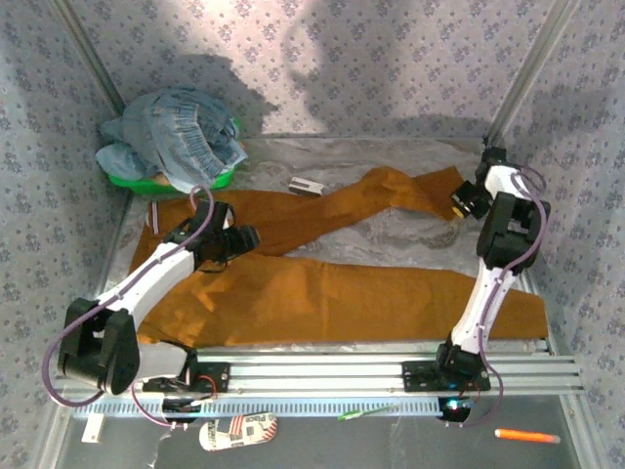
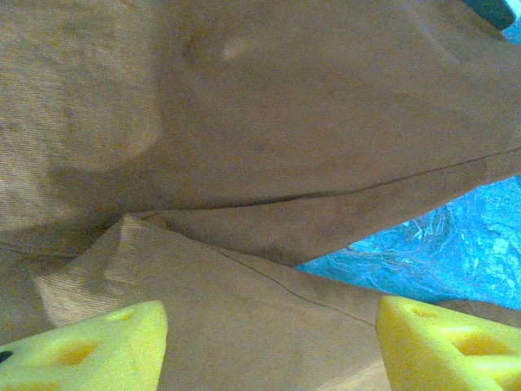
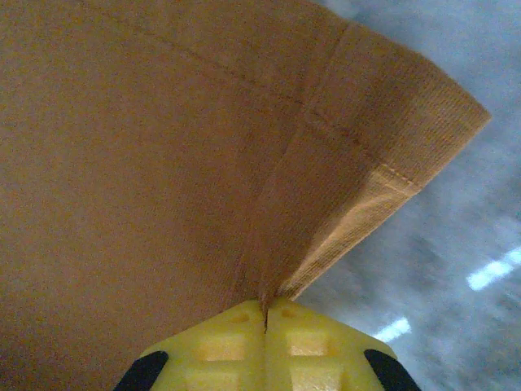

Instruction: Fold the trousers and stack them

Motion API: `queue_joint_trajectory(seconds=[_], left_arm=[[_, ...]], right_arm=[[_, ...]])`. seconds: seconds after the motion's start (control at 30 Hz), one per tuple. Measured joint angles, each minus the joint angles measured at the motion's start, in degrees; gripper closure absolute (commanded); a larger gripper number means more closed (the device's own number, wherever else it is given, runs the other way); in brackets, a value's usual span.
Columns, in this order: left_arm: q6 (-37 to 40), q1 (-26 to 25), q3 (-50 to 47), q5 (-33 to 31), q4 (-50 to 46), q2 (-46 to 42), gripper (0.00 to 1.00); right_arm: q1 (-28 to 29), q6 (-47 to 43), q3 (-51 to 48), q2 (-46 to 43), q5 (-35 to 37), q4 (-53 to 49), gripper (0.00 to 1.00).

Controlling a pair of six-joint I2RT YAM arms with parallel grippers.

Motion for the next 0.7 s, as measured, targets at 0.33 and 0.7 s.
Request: queue_joint_trajectory(seconds=[0.33,0.7], left_arm=[[1.27,1.07,0.00,1.03,-0.83,-2.99,0.37],[0.85,0.22,0.46,1.66,-1.90,-3.91,0.36]], right_arm=[[-12.90,4.24,-20.31,-19.69,2.67,6.14,1.00],[-12.59,5.77,-26.47,-24.17,3.80,7.65,0.46]])
